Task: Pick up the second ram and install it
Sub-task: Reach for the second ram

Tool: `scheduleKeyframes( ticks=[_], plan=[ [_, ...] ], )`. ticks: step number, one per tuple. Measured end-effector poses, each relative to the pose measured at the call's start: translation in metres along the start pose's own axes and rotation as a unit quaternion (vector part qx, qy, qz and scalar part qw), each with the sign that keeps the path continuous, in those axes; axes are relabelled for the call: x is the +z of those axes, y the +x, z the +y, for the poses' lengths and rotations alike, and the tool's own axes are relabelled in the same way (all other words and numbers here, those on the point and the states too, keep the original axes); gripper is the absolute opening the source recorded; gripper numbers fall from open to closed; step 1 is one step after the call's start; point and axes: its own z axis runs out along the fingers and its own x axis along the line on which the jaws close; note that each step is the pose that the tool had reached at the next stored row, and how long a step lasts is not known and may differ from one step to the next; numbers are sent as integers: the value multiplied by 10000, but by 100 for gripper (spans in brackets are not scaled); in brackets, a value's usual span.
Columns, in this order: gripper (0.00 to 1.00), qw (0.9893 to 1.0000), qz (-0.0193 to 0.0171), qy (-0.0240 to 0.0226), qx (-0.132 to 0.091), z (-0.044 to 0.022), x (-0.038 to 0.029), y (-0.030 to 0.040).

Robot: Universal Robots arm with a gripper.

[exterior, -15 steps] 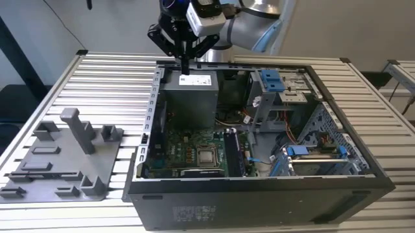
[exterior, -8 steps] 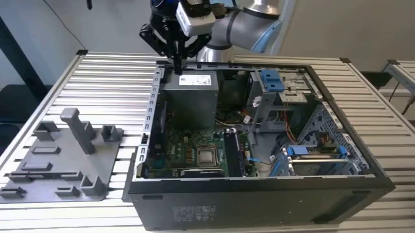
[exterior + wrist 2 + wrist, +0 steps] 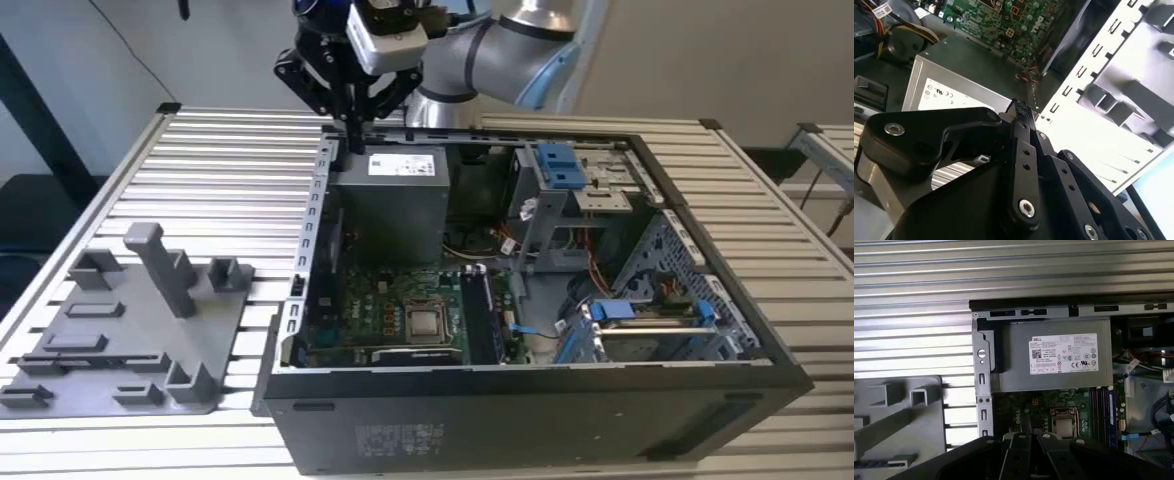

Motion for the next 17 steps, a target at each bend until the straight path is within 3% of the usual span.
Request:
scheduleKeyframes(
  ticks=[5, 11, 17],
  plan=[
    [11, 10000, 0, -3, 0, -6, -1, 80],
    [11, 10000, 0, -3, 0, -16, -3, 228],
    [11, 10000, 1, -3, 0, -22, -2, 313]
  ],
)
